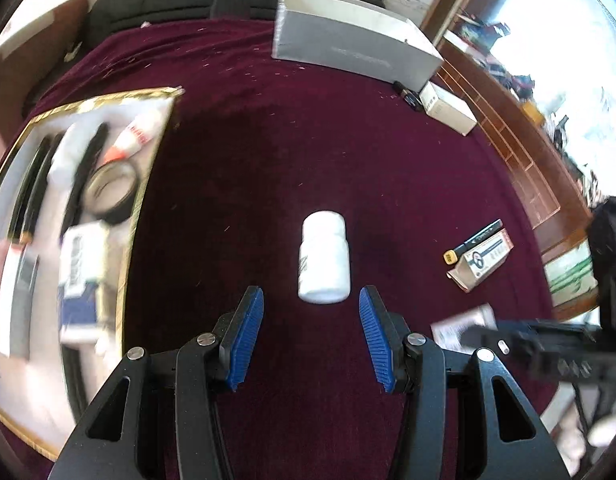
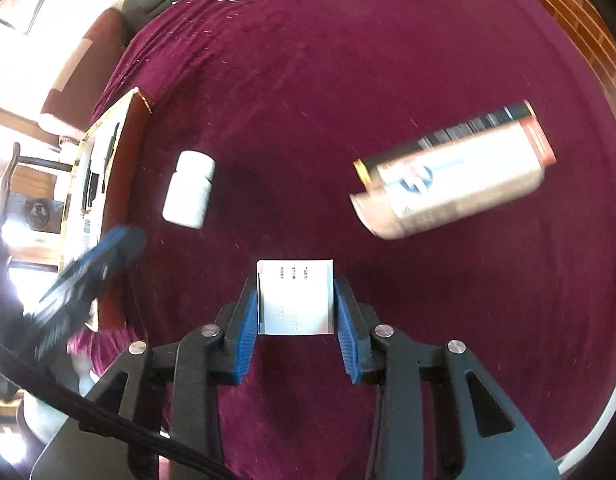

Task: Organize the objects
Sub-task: 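Carry the small white box beside the white pill bottle with the right gripper, then grasp the white pill bottle with the left gripper while the right holds the small box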

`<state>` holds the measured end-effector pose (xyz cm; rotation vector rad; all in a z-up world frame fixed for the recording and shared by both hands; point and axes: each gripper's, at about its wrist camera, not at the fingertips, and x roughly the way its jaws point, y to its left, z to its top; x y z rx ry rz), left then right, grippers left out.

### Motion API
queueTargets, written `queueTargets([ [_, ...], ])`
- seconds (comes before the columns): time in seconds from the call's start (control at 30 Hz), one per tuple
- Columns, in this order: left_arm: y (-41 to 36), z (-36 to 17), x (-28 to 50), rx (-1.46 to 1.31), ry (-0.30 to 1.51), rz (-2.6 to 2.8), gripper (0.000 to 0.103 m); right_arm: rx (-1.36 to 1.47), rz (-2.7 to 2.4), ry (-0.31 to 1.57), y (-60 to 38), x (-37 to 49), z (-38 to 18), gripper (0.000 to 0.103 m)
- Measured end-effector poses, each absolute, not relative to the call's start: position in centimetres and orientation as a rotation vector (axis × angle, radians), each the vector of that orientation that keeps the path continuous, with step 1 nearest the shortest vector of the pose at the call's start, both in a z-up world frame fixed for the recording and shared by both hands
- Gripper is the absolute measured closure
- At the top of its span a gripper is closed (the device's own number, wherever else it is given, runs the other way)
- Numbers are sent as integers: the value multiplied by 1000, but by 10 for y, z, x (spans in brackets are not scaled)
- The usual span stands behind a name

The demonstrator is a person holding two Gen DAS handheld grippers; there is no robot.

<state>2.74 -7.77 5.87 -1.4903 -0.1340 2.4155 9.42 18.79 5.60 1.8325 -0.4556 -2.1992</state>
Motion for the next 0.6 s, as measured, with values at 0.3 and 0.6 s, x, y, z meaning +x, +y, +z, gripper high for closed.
queueTargets([
  [0.3, -26, 26, -1, -1524, 113, 2373, 60, 1833, -2222, -564, 218, 114, 52, 70],
  [0.6, -7, 21, 5, -1419, 277, 2407, 72, 1835, -2209, -667, 235, 119, 43, 69],
])
